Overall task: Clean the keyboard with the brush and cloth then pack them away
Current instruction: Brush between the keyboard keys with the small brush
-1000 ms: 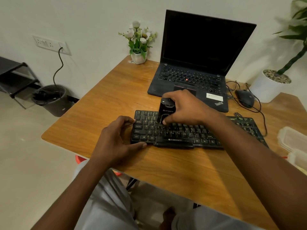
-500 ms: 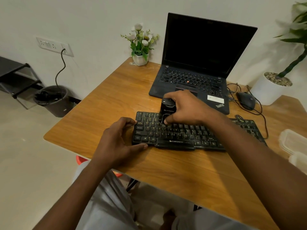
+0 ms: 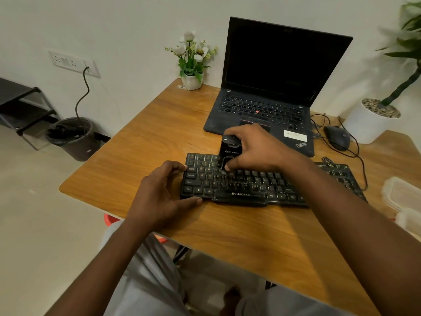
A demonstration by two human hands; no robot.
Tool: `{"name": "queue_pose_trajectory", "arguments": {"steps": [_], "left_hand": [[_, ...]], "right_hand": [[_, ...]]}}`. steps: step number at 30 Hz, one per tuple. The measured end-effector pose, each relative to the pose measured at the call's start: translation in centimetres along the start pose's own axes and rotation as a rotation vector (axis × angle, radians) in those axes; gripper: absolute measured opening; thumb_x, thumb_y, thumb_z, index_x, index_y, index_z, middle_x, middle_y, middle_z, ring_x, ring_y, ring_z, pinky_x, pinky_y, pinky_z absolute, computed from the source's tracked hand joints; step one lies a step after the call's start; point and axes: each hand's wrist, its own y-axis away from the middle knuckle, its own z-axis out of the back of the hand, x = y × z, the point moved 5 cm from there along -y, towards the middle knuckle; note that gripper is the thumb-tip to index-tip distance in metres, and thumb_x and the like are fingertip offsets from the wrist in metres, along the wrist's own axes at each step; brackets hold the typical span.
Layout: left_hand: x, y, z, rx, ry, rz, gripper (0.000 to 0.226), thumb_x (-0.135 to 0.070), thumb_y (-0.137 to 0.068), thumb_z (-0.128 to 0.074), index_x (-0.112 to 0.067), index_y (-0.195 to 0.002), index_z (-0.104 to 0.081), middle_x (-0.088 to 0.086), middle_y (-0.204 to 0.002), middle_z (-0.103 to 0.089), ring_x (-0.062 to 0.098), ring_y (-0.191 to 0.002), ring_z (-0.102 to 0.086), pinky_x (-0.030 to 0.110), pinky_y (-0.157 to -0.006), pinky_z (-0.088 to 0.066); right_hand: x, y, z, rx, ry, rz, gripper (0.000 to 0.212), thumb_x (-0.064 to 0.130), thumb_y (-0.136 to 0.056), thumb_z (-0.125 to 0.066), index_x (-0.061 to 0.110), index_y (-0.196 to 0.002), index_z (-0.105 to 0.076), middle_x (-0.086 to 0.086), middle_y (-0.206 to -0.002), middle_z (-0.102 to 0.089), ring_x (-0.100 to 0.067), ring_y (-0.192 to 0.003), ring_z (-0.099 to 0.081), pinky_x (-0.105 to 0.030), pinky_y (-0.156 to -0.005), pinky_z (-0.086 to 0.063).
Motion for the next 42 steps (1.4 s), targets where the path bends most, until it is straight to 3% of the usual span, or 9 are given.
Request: {"name": "queue_pose_trajectory", "arguments": {"steps": [8,16,25,34,42], "left_hand": [[0.1,0.1,0.1,0.0,-0.002,-0.007,0.078,-0.045,-0.059,-0.099,-0.033,-0.123,-0.057,-0.017,-0.123,-0.067,0.002,-0.116,-0.064,0.039,-0.097,-0.057],[0.1,0.1,0.1,-0.006,-0.005,-0.006,0.077,-0.042,-0.058,-0.1,-0.032,-0.122,-0.058,-0.017,-0.122,-0.068,0.0,-0.115,-0.064,0.037,-0.096,-0.057],[-0.1,0.1,0.1,-0.007,-0.022,-0.008,0.076,-0.042,-0.059,-0.099,-0.032,-0.122,-0.057,-0.019,-0.121,-0.067,-0.003,-0.112,-0.063,0.028,-0.094,-0.056],[0.3,0.1,0.1,0.004,-0.01,-0.014,0.077,-0.045,-0.06,-0.099,-0.033,-0.123,-0.057,-0.017,-0.122,-0.067,0.003,-0.115,-0.064,0.04,-0.096,-0.056],[0.3,0.0,0.0,0.007,-0.013,-0.003,0.077,-0.045,-0.06,-0.098,-0.034,-0.123,-0.057,-0.018,-0.122,-0.067,0.002,-0.115,-0.064,0.039,-0.096,-0.056]], "right_hand": [[-0.5,0.8,-0.5,0.137,-0.043,0.011,0.04,0.02,-0.068,-0.098,0.022,-0.095,-0.069,0.002,-0.091,-0.076,-0.011,-0.08,-0.074,-0.049,-0.072,-0.064],[0.0,0.1,-0.2,-0.012,0.002,-0.006,0.042,0.023,-0.07,-0.097,0.026,-0.098,-0.065,0.004,-0.092,-0.074,-0.009,-0.078,-0.073,-0.045,-0.073,-0.064],[-0.3,0.5,-0.3,0.118,-0.007,0.018,0.041,0.02,-0.068,-0.097,0.022,-0.098,-0.07,0.003,-0.093,-0.076,-0.01,-0.08,-0.074,-0.046,-0.071,-0.064],[-1.1,-1.1,0.4,-0.049,0.019,-0.037,0.044,0.029,-0.065,-0.098,0.018,-0.093,-0.066,-0.004,-0.086,-0.074,-0.02,-0.076,-0.073,-0.055,-0.072,-0.061],[1.1,-2.0,-1.3,0.021,-0.049,0.025,0.043,0.022,-0.068,-0.098,0.02,-0.097,-0.067,0.001,-0.092,-0.075,-0.015,-0.083,-0.074,-0.05,-0.076,-0.064]]}}
